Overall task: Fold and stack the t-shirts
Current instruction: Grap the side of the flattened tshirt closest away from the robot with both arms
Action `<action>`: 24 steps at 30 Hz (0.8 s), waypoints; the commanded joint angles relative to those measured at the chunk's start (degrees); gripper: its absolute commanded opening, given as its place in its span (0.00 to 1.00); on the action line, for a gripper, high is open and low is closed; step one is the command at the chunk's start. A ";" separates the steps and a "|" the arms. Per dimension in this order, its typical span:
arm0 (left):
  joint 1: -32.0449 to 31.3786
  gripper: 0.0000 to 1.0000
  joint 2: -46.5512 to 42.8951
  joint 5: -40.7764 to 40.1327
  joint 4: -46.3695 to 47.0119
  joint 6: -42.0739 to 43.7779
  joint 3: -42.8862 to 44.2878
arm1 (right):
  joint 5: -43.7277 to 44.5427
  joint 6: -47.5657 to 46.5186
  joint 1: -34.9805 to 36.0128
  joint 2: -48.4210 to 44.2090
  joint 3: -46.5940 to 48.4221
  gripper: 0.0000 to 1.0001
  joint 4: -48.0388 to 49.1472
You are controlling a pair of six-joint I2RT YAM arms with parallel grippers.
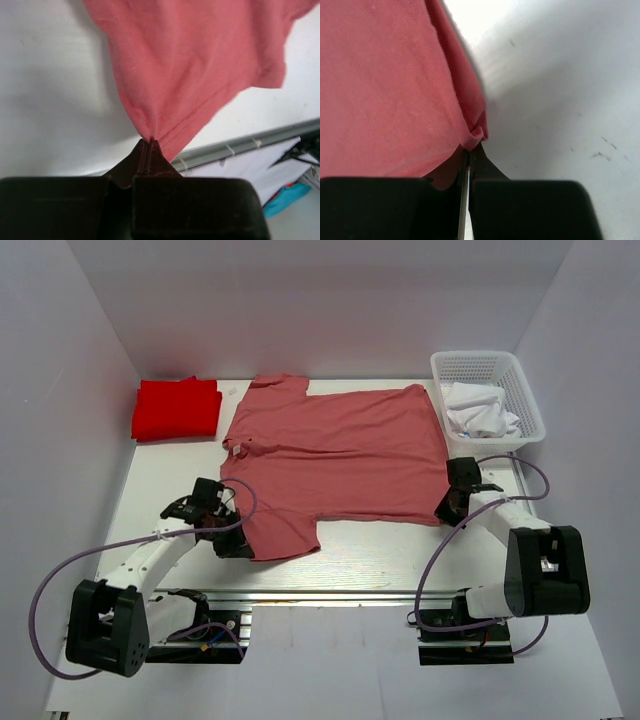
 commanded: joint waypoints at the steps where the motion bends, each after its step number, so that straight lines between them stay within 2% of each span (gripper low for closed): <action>1: -0.26 0.00 -4.99 3.94 -5.38 1.18 1.77 | -0.65 0.25 -0.38 -2.74 -2.84 0.00 -8.05; 4: -0.26 0.00 -7.81 8.87 -7.41 1.70 0.46 | -5.38 -1.07 -0.38 -7.05 -3.80 0.00 -10.97; 7: -0.26 0.00 -11.77 14.84 -9.52 3.72 -0.16 | -6.19 -2.21 -0.29 -10.30 -3.63 0.00 -13.78; 9: -0.26 0.00 -13.79 18.35 -8.13 3.73 -0.16 | -6.80 -4.93 -0.20 -11.97 -3.02 0.00 -14.75; 14: -0.26 0.00 -14.41 21.00 0.74 3.73 4.31 | -12.68 -8.28 -0.03 -14.53 -2.40 0.00 -9.75; 16: 0.35 0.00 -14.94 21.01 6.54 3.03 5.72 | -13.92 -9.07 -0.02 -15.40 -1.27 0.00 -7.73; 24: 0.97 0.00 -10.55 8.02 18.58 0.48 11.69 | -14.10 -11.80 0.24 -14.71 3.58 0.00 -3.33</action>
